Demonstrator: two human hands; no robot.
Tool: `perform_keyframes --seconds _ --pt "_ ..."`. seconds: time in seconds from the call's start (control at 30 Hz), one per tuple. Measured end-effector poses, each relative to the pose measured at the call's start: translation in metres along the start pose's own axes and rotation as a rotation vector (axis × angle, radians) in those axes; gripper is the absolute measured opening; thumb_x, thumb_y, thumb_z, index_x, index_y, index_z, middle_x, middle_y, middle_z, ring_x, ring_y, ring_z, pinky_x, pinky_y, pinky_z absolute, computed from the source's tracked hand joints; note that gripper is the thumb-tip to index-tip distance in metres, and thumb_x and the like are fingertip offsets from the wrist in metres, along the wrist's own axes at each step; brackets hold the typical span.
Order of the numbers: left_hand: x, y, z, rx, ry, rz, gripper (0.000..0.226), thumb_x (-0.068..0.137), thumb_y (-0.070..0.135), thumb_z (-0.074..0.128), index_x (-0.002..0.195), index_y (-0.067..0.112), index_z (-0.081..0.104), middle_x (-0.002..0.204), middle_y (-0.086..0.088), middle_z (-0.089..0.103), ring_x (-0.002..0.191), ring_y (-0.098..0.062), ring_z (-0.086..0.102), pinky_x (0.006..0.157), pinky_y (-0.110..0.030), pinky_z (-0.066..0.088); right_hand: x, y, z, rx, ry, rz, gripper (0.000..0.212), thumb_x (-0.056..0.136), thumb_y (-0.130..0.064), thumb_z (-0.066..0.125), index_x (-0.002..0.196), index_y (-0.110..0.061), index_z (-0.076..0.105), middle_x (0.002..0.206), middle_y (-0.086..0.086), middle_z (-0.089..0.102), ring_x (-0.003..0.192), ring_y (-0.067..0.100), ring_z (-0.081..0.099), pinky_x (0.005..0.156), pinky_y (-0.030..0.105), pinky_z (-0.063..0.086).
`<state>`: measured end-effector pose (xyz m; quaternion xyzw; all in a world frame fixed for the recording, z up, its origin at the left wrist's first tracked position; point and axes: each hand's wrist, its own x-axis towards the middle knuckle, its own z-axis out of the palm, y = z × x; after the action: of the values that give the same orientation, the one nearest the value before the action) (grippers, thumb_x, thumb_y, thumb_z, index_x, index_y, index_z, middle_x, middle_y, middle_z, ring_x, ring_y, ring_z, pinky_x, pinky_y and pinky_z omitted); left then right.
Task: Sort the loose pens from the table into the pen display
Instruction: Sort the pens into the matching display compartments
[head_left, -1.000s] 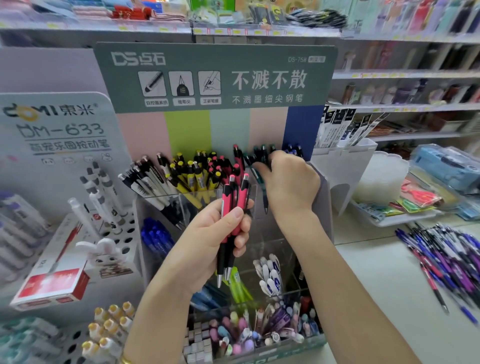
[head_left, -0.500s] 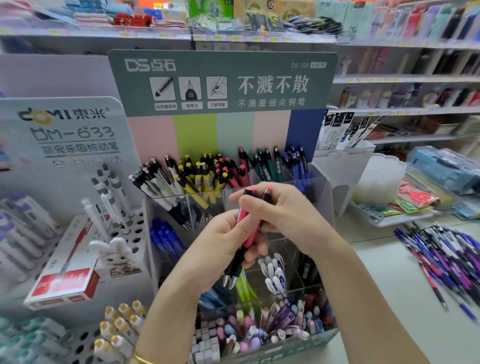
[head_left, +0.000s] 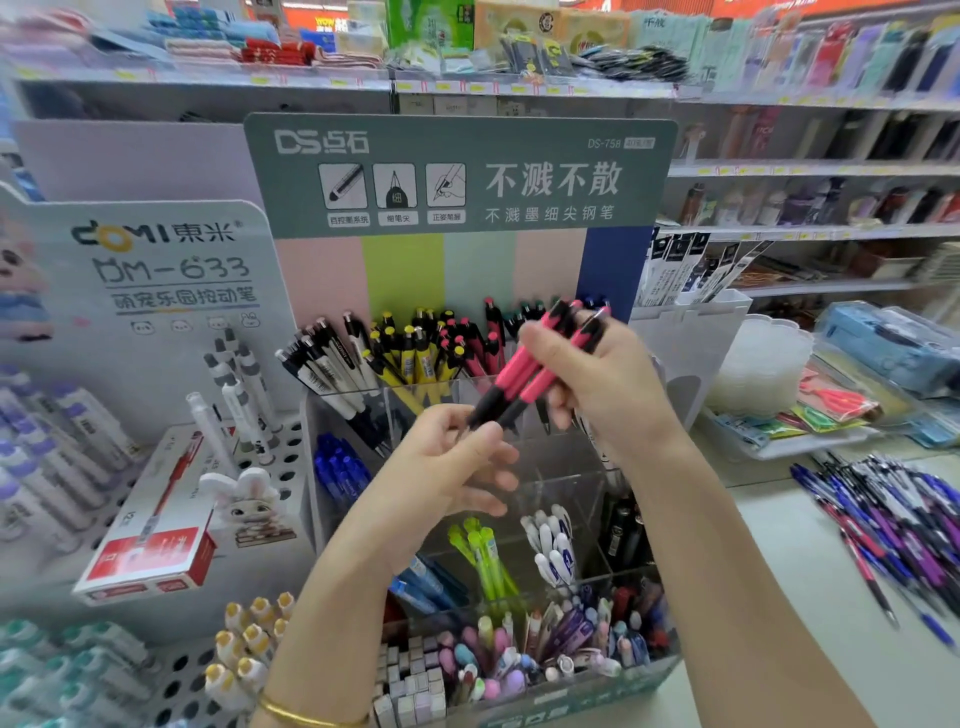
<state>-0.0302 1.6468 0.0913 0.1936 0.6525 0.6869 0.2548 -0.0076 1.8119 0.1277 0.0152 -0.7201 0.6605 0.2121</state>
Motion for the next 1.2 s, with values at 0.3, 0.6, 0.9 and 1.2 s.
perform_keyframes --seconds 0.3,0.6,0.9,1.2 --pt "0.009 0.001 0.003 -0.042 0.047 0.015 0.068 0.099 0.012 0.050 0.151 0.033 0.012 0.079 -0.009 0.068 0.063 -0.018 0.062 0.053 -0.028 0.050 0.019 0.000 0.022 -0.166 0.310 -0.302 0.020 0.087 -0.019 0.069 0.070 -0.023 0.059 0.054 -0.010 0.063 0.042 0.005 0.053 0.050 0.020 0.042" --pt "0.011 0.002 0.002 -0.101 0.078 0.019 0.080 0.098 0.011 0.051 0.153 0.033 -0.003 0.080 -0.011 0.067 0.060 -0.018 0.060 0.052 -0.027 0.050 0.037 0.012 0.032 -0.386 0.367 -0.402 0.021 0.086 -0.033 0.068 0.078 -0.014 0.064 0.070 0.001 0.067 0.064 0.018 0.064 0.068 0.038 0.053" --pt "0.013 0.002 -0.001 -0.091 0.078 0.033 0.072 0.099 0.012 0.050 0.152 0.032 0.006 0.081 -0.011 0.066 0.060 -0.016 0.060 0.052 -0.026 0.050 0.052 0.014 0.039 -0.701 0.269 -0.276 0.024 0.084 -0.029 0.070 0.074 -0.014 0.055 0.076 0.005 0.057 0.071 0.020 0.050 0.065 0.022 0.030" --pt "0.010 0.005 -0.008 -0.130 0.103 0.087 0.061 0.098 0.010 0.051 0.150 0.024 0.021 0.080 -0.009 0.067 0.059 -0.016 0.060 0.052 -0.026 0.050 0.028 0.019 0.049 -0.779 0.284 -0.219 0.052 0.076 -0.021 0.079 0.113 -0.004 0.046 0.108 0.004 0.043 0.086 0.017 0.046 0.075 0.025 0.038"
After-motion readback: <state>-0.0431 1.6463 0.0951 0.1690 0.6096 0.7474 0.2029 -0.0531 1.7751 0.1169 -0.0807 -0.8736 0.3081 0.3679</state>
